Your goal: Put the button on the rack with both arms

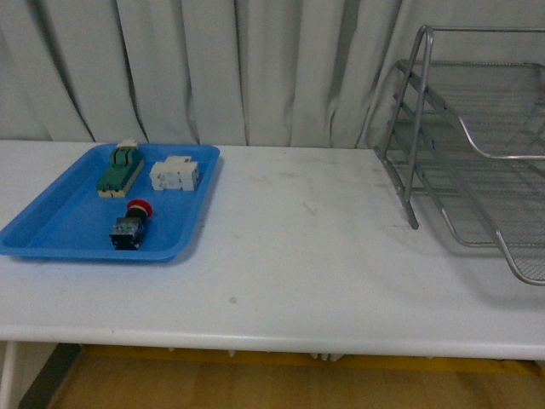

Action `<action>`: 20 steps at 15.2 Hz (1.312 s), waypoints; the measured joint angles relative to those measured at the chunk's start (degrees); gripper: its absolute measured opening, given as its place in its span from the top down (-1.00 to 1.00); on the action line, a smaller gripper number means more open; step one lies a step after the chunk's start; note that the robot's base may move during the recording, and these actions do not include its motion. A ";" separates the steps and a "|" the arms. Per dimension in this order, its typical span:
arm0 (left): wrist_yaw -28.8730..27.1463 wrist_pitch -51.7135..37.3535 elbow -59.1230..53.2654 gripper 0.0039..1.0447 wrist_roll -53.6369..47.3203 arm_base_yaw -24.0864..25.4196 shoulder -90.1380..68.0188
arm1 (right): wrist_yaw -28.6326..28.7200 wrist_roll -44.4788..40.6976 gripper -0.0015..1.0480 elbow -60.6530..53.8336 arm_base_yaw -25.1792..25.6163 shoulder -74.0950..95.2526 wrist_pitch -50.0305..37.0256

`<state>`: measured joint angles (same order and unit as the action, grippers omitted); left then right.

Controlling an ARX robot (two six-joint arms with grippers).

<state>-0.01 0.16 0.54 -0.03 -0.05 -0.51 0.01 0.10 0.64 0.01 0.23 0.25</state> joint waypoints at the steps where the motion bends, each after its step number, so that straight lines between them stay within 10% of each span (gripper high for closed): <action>1: 0.00 0.00 0.00 -0.88 0.02 0.00 0.00 | -0.02 0.02 0.73 0.00 0.00 0.00 -0.07; 8: 0.00 0.07 0.00 -0.88 0.00 0.00 0.00 | -0.02 0.02 -0.55 0.00 0.00 0.00 -0.07; 10: -9.68 18.12 9.68 -0.88 10.38 -5.51 -13.81 | -0.04 0.04 -0.91 0.00 0.00 0.00 -0.07; 16: -9.64 -5.92 40.92 -0.88 15.10 -10.58 -70.44 | -0.04 0.02 -0.87 0.00 0.00 0.00 -0.04; 20: -8.87 0.57 61.75 -0.88 8.20 -10.25 -98.12 | -0.04 0.02 -0.87 0.00 0.00 0.00 -0.07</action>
<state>-8.88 0.73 62.28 8.16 -10.31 -98.63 -0.03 0.12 0.64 0.01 0.23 0.19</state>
